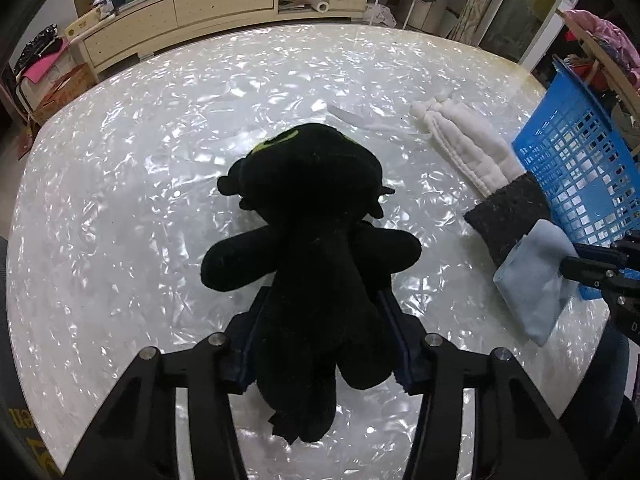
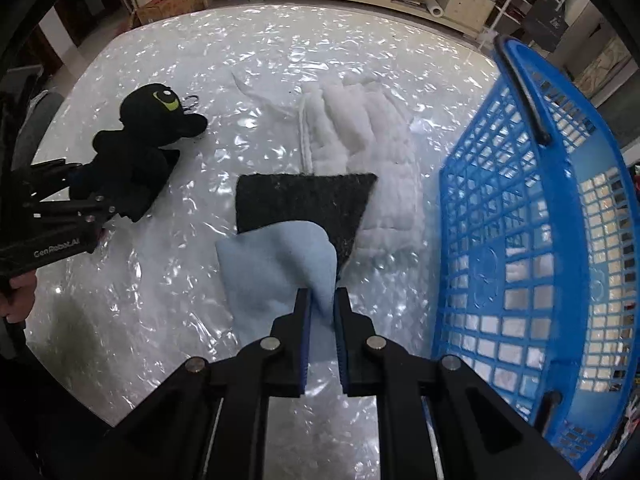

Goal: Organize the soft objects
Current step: 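Grasp the black plush toy with the left gripper while the right gripper holds the blue cloth, then carry the light blue cloth into the basket and open the right gripper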

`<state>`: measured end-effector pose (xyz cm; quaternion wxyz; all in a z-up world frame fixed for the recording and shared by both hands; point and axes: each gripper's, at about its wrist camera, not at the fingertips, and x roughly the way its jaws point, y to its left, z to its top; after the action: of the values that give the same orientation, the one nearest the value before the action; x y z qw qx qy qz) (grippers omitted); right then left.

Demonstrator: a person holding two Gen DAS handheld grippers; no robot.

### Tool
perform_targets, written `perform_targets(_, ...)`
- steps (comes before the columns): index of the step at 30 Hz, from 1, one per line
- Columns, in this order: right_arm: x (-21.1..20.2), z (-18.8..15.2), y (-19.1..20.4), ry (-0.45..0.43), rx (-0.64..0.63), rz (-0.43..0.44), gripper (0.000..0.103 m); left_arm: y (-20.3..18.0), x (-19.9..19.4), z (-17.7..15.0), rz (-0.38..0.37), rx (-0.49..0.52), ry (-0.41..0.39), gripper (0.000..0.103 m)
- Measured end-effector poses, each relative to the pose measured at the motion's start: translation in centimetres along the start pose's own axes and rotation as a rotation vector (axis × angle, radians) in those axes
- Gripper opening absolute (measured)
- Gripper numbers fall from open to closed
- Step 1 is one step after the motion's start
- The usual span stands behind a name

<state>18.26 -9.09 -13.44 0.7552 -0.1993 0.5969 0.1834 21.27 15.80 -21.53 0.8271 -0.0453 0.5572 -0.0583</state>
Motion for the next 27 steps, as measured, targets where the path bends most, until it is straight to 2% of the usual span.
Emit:
perform_targets(3, -0.7, -0.6, 0.3, -0.001, -0.004, -0.028, 0.010, -0.1, -0.6, -0.1, -0.012, -0.004, -0.010, 0.047)
perform_targets(4, -0.9, -0.7, 0.4, -0.009, -0.007, -0.014, 0.010, -0.1, -0.9, -0.1, -0.015, -0.004, -0.016, 0.047)
perform_targets(5, -1.0, -0.8, 0.6, -0.012, -0.015, 0.001, 0.008, -0.1, -1.3, -0.1, -0.019, -0.004, -0.026, 0.047)
perform_targets(6, -1.1, -0.9, 0.7, -0.017, -0.015, 0.009, 0.001, -0.2, -1.8, -0.2, -0.024, -0.002, -0.032, 0.047)
perform_targets(9, -1.1, -1.0, 0.7, -0.021, -0.002, 0.033, 0.001, -0.3, -2.5, -0.4, -0.030, 0.001, -0.041, 0.047)
perform_targets(14, -0.6, -0.5, 0.6, -0.014, 0.015, 0.017, 0.002, -0.8, -3.2, -0.5, -0.028, 0.012, -0.045, 0.047)
perform_targets(15, -0.3, -0.3, 0.5, -0.010, 0.019, 0.007, 0.005, -1.0, -3.1, -0.4, -0.029, 0.015, -0.046, 0.047)
perform_targets(19, 0.9, 0.2, 0.1, 0.003, 0.021, -0.010, 0.032, -1.0, -3.6, -0.8, -0.038, 0.031, -0.050, 0.047)
perform_targets(23, 2.2, 0.6, -0.3, 0.024, 0.027, -0.005, 0.032, -1.0, -4.0, -0.9, -0.039, 0.039, -0.051, 0.047)
perform_targets(24, 2.4, 0.7, -0.3, 0.025, 0.029, -0.002, 0.027, -1.1, -4.0, -0.9, -0.039, 0.041, -0.051, 0.047)
perform_targets(25, 2.6, 0.8, -0.3, 0.025, 0.031, 0.002, 0.014, -1.1, -4.1, -0.9, -0.037, 0.043, -0.052, 0.047)
perform_targets(27, 2.8, 1.0, -0.2, 0.028, 0.025, 0.007, 0.009, -1.4, -4.1, -0.8, -0.036, 0.046, -0.053, 0.047)
